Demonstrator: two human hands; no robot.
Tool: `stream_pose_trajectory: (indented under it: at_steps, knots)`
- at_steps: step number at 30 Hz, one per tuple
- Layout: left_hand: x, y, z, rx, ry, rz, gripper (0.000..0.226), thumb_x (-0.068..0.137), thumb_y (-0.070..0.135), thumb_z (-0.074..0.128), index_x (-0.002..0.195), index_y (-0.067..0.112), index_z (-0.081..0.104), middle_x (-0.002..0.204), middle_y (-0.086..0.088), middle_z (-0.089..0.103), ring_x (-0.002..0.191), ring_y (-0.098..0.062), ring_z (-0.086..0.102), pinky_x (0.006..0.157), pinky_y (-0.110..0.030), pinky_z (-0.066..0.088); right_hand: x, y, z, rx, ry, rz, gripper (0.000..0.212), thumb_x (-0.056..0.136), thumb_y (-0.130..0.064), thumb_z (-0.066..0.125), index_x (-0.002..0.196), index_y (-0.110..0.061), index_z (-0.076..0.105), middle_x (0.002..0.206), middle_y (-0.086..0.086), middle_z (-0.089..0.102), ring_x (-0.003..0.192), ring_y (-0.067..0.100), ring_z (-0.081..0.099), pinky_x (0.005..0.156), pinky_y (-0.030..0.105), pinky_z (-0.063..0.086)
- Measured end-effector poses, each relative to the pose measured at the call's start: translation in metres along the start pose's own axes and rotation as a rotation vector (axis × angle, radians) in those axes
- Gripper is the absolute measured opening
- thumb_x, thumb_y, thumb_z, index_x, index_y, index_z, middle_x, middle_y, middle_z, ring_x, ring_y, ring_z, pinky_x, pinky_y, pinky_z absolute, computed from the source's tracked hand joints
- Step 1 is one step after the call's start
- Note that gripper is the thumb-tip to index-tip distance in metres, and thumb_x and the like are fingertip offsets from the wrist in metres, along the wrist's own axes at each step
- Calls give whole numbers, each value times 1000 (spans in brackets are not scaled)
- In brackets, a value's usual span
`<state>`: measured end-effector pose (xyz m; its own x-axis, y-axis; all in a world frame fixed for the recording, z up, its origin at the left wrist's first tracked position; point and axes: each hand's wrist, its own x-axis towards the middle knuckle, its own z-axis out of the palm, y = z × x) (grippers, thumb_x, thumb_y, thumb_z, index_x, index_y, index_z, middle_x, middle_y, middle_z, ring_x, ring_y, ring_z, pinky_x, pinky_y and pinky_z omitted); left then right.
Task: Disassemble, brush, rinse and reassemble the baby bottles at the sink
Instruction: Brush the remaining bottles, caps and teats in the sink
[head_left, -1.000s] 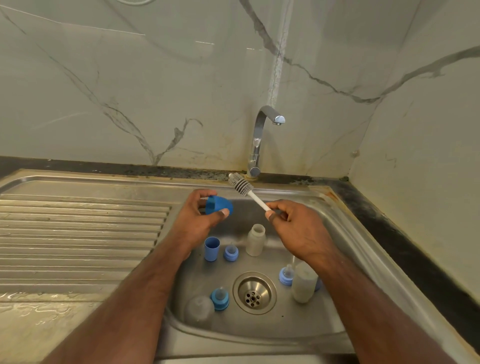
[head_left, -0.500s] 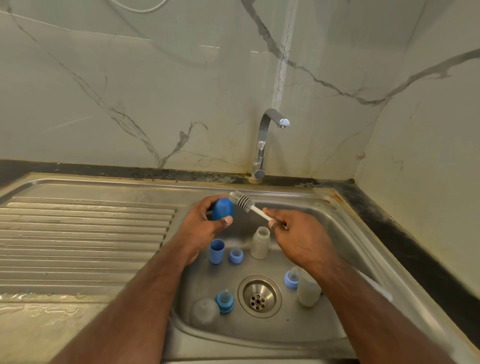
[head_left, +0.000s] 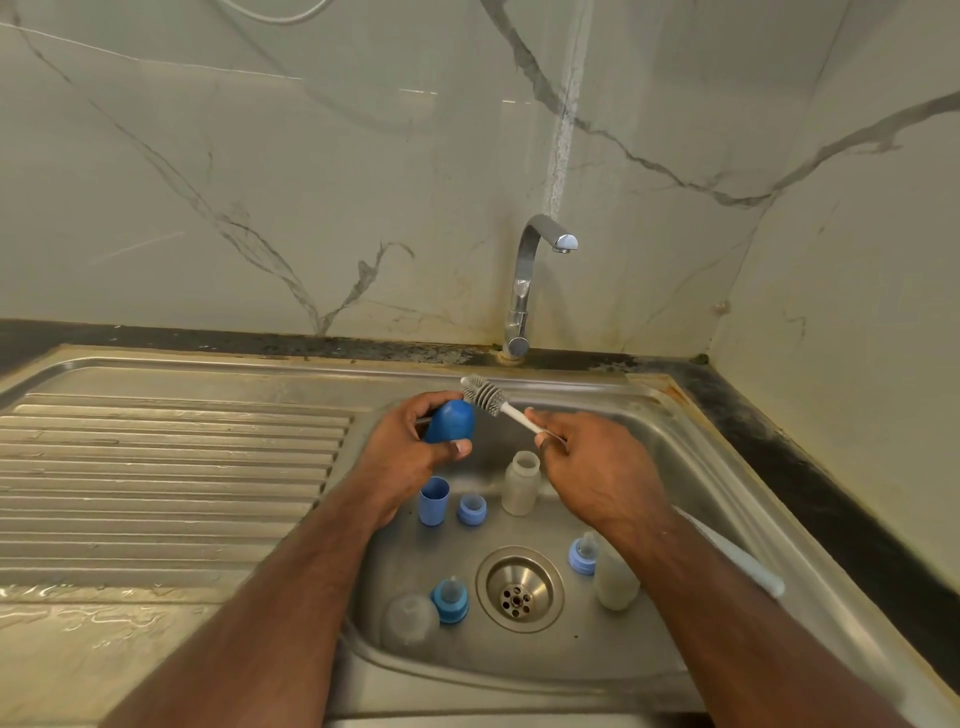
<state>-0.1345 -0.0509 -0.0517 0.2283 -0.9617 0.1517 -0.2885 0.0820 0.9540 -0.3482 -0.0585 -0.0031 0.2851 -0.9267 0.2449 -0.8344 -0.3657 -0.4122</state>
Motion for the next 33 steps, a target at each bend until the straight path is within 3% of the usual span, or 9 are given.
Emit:
stream_pose_trajectory:
  at_steps: [3,7,13,17,20,23,28,33]
  knots:
    - [1,0,0,-8,9,-1,58,79,11,85,131,25,63,123,6,67,116,-14,63,104,-42,53,-5,-4,0,76,-19,-56,38,102,-39,49,139,-47,51,113,-11,65,78,3,55,70,22,47]
    - [0,0,-1,-5,1,5,58,78,11,86,129,28,63,123,7,66,114,-12,63,97,-32,54,-2,-5,-2,-43,-6,-20,40,104,-39,44,143,-46,47,109,-7,64,78,6,58,71,27,51]
    - [-1,0,3,-25,5,-10,53,79,12,85,126,25,65,120,6,69,112,-14,65,101,-42,55,-4,-9,2,45,-23,-58,39,103,-39,48,141,-46,50,119,-9,63,89,6,58,81,29,53]
    - [-2,1,2,-15,-16,2,55,80,11,85,129,25,64,121,5,68,112,-14,64,103,-44,54,-1,-5,-1,-6,-4,-4,40,104,-39,46,143,-45,48,110,-6,63,82,7,58,75,26,52]
    - [0,-1,3,-40,6,-18,54,78,16,86,126,25,65,121,4,70,114,-17,65,103,-47,54,-5,-9,2,53,-38,-53,39,103,-39,49,141,-46,50,115,-8,62,86,6,58,78,26,51]
    - [-1,0,3,-25,3,-16,52,80,16,85,127,26,64,121,5,68,114,-17,64,102,-46,54,-1,-6,2,39,4,-3,38,102,-39,49,140,-45,51,114,-9,65,82,6,58,78,27,53]
    - [-1,3,1,-58,32,-13,52,82,18,84,128,28,62,123,6,67,114,-16,64,101,-45,55,-4,-6,2,133,1,-31,37,102,-37,52,138,-43,55,118,-11,67,93,7,60,89,30,52]
    - [-4,4,0,-117,43,-8,48,85,15,81,125,34,63,121,6,66,111,-17,65,99,-45,56,-3,-2,-2,142,-5,31,37,102,-35,52,139,-40,55,115,-9,70,86,5,58,84,25,50]
